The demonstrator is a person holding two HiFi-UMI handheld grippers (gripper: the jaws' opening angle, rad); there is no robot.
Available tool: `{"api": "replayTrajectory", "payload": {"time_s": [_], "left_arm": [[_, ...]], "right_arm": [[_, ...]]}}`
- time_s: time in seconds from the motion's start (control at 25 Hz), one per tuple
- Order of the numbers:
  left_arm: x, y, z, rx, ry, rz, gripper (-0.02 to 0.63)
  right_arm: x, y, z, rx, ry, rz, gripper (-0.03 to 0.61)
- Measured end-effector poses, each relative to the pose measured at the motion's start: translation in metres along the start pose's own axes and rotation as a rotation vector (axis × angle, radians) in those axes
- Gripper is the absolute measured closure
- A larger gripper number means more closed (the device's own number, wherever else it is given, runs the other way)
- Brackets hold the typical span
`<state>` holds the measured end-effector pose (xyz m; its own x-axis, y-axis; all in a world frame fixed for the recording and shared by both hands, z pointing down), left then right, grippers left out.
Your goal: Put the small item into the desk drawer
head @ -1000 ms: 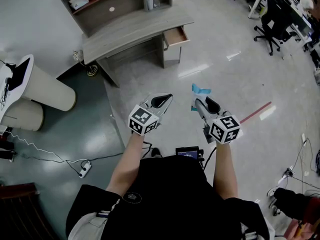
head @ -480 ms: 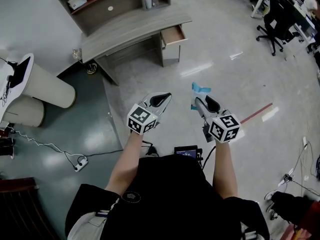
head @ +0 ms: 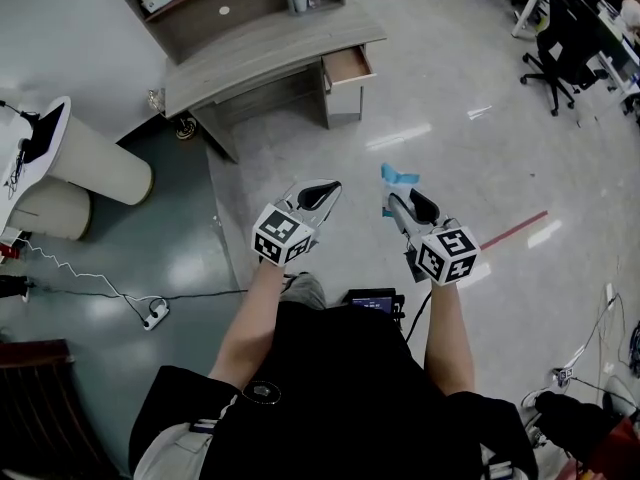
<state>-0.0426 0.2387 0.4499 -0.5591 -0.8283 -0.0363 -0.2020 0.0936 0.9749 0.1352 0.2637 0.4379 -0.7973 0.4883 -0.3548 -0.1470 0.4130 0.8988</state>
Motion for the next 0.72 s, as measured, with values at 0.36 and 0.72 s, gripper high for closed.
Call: {"api": "replayTrajectory", "payload": {"time_s": [0.36, 0.72], "left_arm": [[0.007, 0.006, -0.016, 0.007, 0.023, 0.011, 0.611], [0.056, 0.014, -0.039, -0.019, 0.052, 0.040, 0.611]], "right_arm": [[-0.009, 0.002, -0.012, 0.029, -0.001, 0.022, 0.426], [-0.022, -0.011, -0.057, 0.045, 0.035, 0.018, 0.426]]}}
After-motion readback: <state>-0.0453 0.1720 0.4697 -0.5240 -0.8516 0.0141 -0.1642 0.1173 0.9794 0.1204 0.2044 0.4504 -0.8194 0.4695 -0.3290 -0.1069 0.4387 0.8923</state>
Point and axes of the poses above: the fingertips, and each gripper's own axes: z backward along the fingers, x to its left, y out of its underside, the point moved 5 cm from there along z, backward along the fingers, and after that the axes turned 7 degrees about -z, right-handed, at the moved point
